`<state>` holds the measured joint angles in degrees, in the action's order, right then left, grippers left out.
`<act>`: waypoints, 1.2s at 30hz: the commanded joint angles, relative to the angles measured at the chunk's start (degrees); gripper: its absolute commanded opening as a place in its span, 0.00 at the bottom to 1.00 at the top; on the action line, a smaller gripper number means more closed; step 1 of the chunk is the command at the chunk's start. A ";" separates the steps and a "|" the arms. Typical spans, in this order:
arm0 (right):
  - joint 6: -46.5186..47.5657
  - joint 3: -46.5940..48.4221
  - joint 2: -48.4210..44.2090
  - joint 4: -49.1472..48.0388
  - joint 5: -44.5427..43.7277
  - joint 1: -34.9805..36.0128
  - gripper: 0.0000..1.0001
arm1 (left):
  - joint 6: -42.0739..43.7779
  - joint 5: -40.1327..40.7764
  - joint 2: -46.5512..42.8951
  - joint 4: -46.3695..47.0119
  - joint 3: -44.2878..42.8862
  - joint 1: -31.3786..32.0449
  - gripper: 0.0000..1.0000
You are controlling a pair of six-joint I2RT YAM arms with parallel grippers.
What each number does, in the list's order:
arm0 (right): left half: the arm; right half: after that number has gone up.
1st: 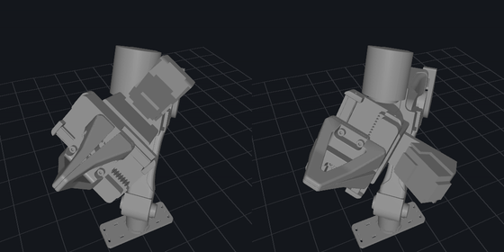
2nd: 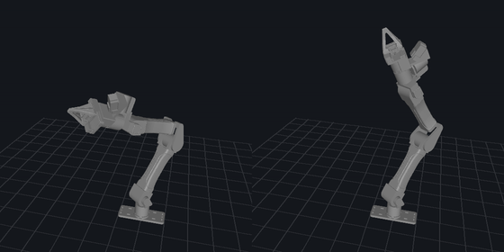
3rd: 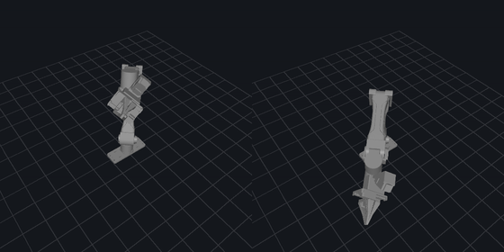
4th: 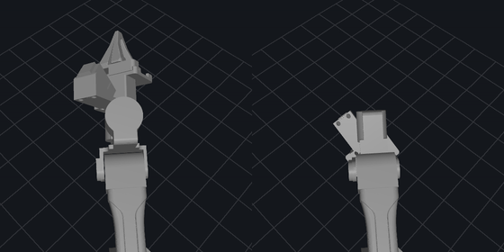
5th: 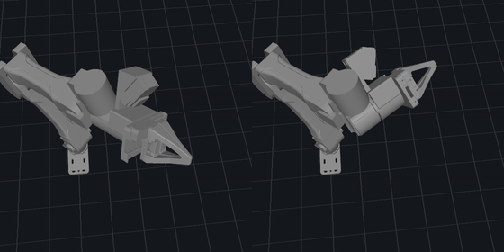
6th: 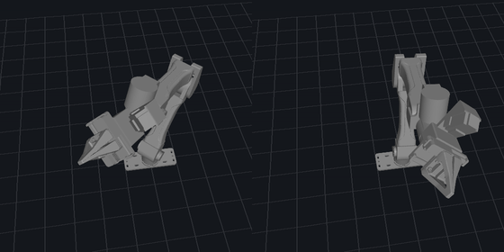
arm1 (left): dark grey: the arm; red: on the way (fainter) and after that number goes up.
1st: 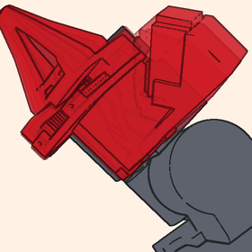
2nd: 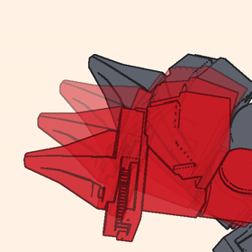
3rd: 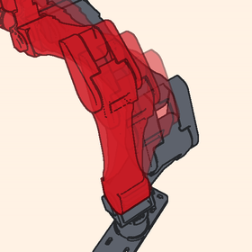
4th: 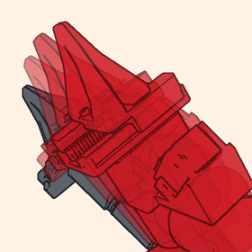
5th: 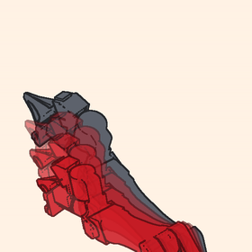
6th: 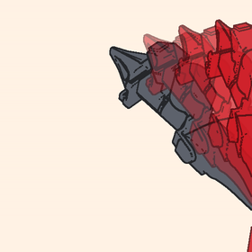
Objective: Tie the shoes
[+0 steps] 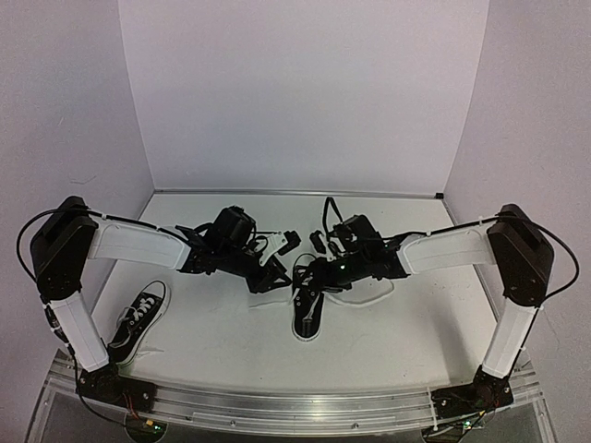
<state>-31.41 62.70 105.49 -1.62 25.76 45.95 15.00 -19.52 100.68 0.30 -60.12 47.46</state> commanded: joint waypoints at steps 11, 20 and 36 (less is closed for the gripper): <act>2.39 2.70 -4.87 5.18 -5.40 -0.06 0.00 | 2.29 -1.68 -1.45 6.81 2.33 -0.26 0.50; 3.33 -0.03 -10.17 8.15 -7.88 -1.59 0.00 | 6.37 -5.98 2.93 9.23 -1.84 -0.18 0.75; 3.72 -2.57 -12.92 9.60 -9.54 -1.67 0.00 | 9.79 -15.68 12.46 5.56 -12.74 0.00 0.49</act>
<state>-28.49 60.50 95.58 7.77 17.60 44.34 23.76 -31.19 111.83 6.02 -70.24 47.46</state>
